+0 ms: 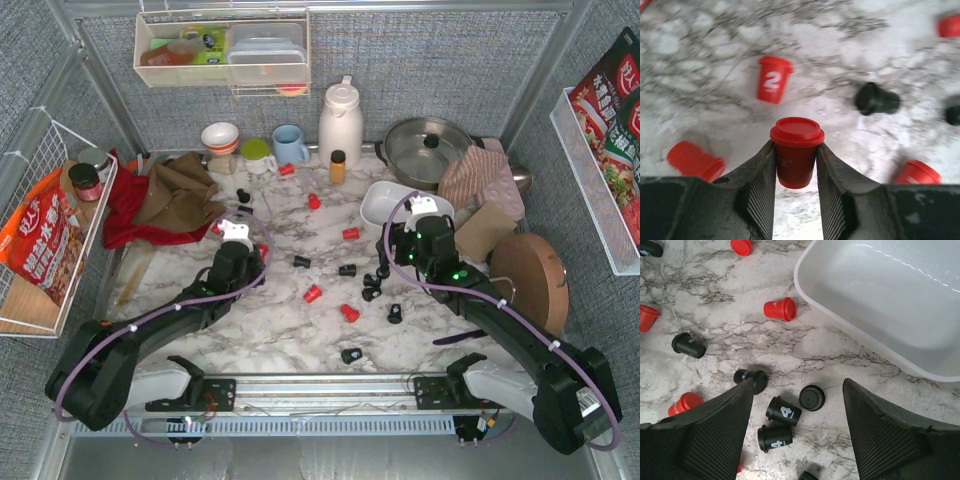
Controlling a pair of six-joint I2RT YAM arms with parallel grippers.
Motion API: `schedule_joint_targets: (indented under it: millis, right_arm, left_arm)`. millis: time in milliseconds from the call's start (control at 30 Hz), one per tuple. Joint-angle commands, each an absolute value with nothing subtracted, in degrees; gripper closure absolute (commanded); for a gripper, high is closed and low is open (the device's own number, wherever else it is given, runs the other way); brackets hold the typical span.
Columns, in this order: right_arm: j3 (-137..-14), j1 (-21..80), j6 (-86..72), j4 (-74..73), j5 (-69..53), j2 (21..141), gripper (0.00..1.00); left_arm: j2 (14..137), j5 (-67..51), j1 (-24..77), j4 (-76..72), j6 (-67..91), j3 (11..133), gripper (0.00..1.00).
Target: Mix the coffee capsules in the storage basket
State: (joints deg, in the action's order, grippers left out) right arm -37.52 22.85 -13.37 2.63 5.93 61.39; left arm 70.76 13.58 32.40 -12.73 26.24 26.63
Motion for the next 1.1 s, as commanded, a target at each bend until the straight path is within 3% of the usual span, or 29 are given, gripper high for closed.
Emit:
schedule_joint_targets:
  millis: [0,267,600,867,1067]
  right_arm:
    - [-38.89,22.88,-14.52,2.45,3.76,60.62,0.24]
    - [-40.36,22.91,-16.21,1.41,-0.29,59.9,0.24]
    - [-42.45,23.07,-22.64,-3.04,-14.64,58.36,0.24]
    - [-42.06,23.29,-21.59,-7.74,-16.74,52.72,0.24]
    - [-41.83,23.59,-21.86,-7.05,-18.69,53.11,0.25]
  left_arm:
    - [67.6,6.66,34.96,-23.32,18.96,25.31,0.64]
    - [69.17,3.49,43.57,-39.77,13.3,25.68,0.64]
    - [86.42,-2.6,55.5,-59.51,-0.79,31.59,0.65]
    - [97.01,-8.37,57.3,-81.88,-3.27,31.57,0.65]
    - [99.63,-11.1,57.64,-84.29,-1.85,32.83,0.65]
